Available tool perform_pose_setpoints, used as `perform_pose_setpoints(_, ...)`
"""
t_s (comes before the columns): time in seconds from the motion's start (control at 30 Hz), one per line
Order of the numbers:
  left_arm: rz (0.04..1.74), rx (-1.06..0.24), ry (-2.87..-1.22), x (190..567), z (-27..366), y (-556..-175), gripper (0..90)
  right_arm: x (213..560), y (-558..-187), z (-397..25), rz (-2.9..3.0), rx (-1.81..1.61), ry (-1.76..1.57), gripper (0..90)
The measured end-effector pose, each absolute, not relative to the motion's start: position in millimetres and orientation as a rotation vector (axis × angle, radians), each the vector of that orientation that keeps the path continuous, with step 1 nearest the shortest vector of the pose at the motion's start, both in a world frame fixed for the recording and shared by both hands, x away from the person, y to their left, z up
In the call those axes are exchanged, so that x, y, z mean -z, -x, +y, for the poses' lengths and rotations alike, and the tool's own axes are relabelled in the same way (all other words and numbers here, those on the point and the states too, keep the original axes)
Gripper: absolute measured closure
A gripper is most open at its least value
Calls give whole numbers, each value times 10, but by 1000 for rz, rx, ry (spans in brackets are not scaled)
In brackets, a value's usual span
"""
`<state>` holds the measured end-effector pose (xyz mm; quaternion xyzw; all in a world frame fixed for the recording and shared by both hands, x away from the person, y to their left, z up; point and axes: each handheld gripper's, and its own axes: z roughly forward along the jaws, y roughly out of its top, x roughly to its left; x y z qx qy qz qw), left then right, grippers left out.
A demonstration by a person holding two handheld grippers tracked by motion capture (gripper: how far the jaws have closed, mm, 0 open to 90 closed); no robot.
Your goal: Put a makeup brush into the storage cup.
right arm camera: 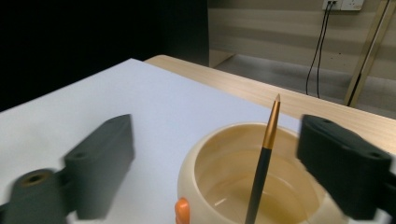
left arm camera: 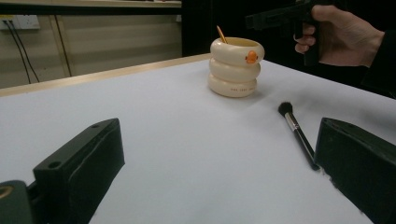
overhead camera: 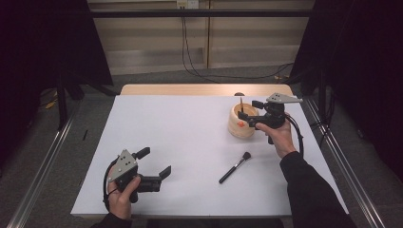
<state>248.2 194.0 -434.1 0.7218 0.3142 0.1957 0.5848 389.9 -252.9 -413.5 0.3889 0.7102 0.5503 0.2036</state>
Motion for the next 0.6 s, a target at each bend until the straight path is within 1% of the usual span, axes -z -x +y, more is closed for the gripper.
perform_pose_setpoints(0.03,732,-458,-1685,4340,1941,-2481,14,4131,-3886,-2530,1978,-1525,-1091,51)
perform_pose_setpoints(0.17,725,-461,-1693,4341,1947,-2489,14,4121,-3843,-2569,1978,-1548,-1073,63)
perform_pose_setpoints(0.23,728,-465,-1693,4340,1948,-2489,14,4112,-3816,-2591,1973,-1551,-1078,85)
perform_pose_setpoints(0.33,733,-464,-1690,4341,1947,-2486,14,4108,-3776,-2610,1955,-1548,-1085,84)
perform_pose_setpoints(0.43,732,-465,-1694,4341,1950,-2486,14,4110,-3723,-2623,1943,-1521,-1089,80)
perform_pose_setpoints(0.47,712,-472,-1718,4337,1968,-2491,14,4115,-3706,-2632,1943,-1522,-1079,75)
perform_pose_setpoints(0.5,722,-458,-1689,4342,1955,-2489,14,4116,-3685,-2633,1934,-1516,-1089,67)
perform_pose_setpoints(0.6,739,-455,-1680,4346,1957,-2491,15,4122,-3618,-2638,1926,-1505,-1078,55)
